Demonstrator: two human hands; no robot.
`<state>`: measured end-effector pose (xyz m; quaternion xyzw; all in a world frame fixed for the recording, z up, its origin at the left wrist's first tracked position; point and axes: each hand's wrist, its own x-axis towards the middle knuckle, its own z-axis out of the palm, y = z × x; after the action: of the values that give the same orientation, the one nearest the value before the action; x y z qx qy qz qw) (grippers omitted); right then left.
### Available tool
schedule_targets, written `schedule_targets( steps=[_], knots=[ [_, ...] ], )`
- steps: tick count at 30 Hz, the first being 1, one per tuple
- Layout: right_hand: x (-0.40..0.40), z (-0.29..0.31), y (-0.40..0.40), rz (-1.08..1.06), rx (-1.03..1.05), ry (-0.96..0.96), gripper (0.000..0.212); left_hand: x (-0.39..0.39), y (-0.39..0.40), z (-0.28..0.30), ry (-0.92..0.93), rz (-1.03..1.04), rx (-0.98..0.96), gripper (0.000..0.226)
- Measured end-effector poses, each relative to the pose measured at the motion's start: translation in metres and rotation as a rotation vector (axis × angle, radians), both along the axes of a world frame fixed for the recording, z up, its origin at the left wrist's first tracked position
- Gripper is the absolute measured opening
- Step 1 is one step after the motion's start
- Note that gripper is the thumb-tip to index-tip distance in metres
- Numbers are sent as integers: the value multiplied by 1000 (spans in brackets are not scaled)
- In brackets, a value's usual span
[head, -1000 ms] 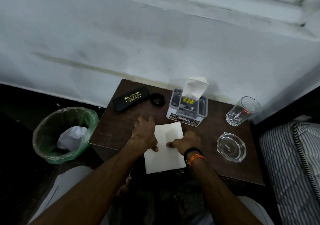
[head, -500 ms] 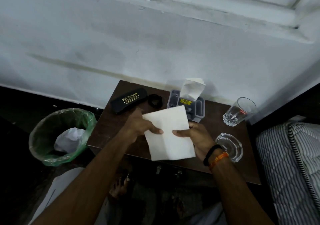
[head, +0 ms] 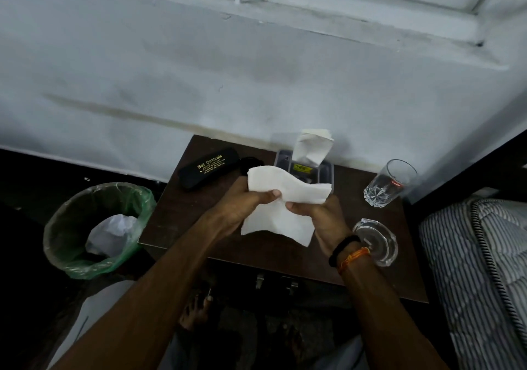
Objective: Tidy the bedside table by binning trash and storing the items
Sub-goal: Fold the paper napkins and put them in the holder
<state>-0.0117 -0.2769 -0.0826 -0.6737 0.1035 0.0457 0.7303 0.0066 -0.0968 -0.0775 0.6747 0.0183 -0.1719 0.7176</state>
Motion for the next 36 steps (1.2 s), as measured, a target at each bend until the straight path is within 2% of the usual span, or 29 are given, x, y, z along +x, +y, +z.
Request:
schedule_targets(
  steps=[4,7,9,14,17,21,25,36],
  knots=[
    [3,-8,-2,-36,-79,-27,36,-2,0,-8,-79,-20,51,22],
    [1,-18,-4,-38,-104,6,44,-3,1,-17,-113,-69,145,28],
    [0,-26,-4,-33,-133,54,48,-4,2,-24,-105,-79,193,41],
    [0,-32,-7,-52,-161,53,42,-1,2,-28,-100,-61,244,45],
    [2,-25,-11,-12,-161,35,38,4,6,-22,-75,-35,205,39],
    [6,-11,-19,99,-83,30,33,9,15,-10,-10,-11,79,46],
    [8,-4,-22,193,36,66,37,10,18,0,7,-56,-30,42],
    [22,7,-20,247,199,95,45,19,6,9,47,-67,-122,38]
  ],
)
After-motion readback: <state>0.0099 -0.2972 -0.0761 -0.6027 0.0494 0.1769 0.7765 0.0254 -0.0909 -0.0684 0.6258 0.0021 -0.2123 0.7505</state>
